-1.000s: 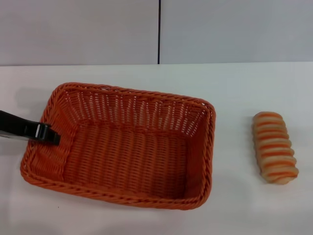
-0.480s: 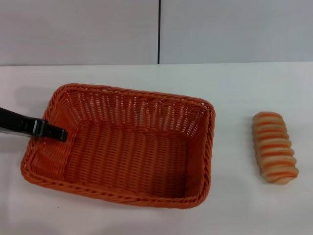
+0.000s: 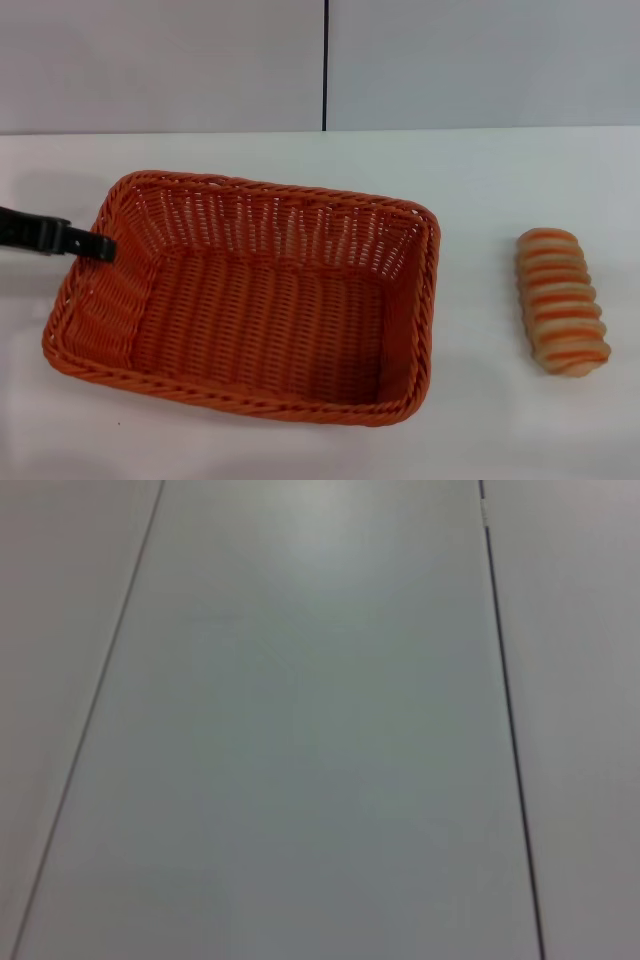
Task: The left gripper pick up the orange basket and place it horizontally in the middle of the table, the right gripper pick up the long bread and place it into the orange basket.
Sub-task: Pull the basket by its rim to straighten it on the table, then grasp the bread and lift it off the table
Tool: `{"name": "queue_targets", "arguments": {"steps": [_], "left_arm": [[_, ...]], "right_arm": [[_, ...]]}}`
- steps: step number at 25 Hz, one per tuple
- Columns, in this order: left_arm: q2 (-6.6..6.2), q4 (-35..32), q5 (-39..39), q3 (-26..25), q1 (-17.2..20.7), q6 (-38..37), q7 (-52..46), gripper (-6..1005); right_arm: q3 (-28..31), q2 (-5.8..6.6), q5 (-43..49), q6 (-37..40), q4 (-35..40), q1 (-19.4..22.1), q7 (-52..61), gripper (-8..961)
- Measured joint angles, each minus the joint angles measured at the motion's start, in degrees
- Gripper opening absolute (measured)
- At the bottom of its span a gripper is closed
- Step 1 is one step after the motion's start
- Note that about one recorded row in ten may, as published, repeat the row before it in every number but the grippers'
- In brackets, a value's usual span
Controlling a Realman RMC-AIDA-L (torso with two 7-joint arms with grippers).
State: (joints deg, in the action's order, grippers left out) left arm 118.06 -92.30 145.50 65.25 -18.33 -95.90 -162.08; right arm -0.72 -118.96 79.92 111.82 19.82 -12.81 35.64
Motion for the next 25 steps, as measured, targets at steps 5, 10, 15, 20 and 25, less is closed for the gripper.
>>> {"name": "queue_targets", "arguments": {"steps": [5, 10, 15, 20, 25], "left_arm": [[0.01, -4.31, -0.76, -4.19, 0.67, -0.28, 2.67, 810], [0.27, -6.32, -10.38, -9.21, 2.51, 5.05, 10.24, 810], [0.31, -2.63, -32.8, -9.28, 8.81, 15.13, 26.72, 810], [0.41, 3.84, -41.41, -8.51, 10.63, 17.55, 38.1, 810], [0.47, 14.67, -52.21, -8.49, 11.41, 17.44, 54.72, 810]], "right_arm": [[2.12, 0.1, -0.03, -0.87, -0.06, 0.49, 2.9, 823], [1.88, 0.23, 0.92, -5.17, 8.21, 1.04, 16.28, 824], [1.64, 0.36, 8.3, -8.22, 22.57, 1.24, 35.77, 824], [1.57, 0.86, 17.89, -8.85, 36.28, 0.54, 55.79, 823], [-0.43, 2.53, 31.61, -7.55, 49.25, -2.01, 75.45, 824]]}}
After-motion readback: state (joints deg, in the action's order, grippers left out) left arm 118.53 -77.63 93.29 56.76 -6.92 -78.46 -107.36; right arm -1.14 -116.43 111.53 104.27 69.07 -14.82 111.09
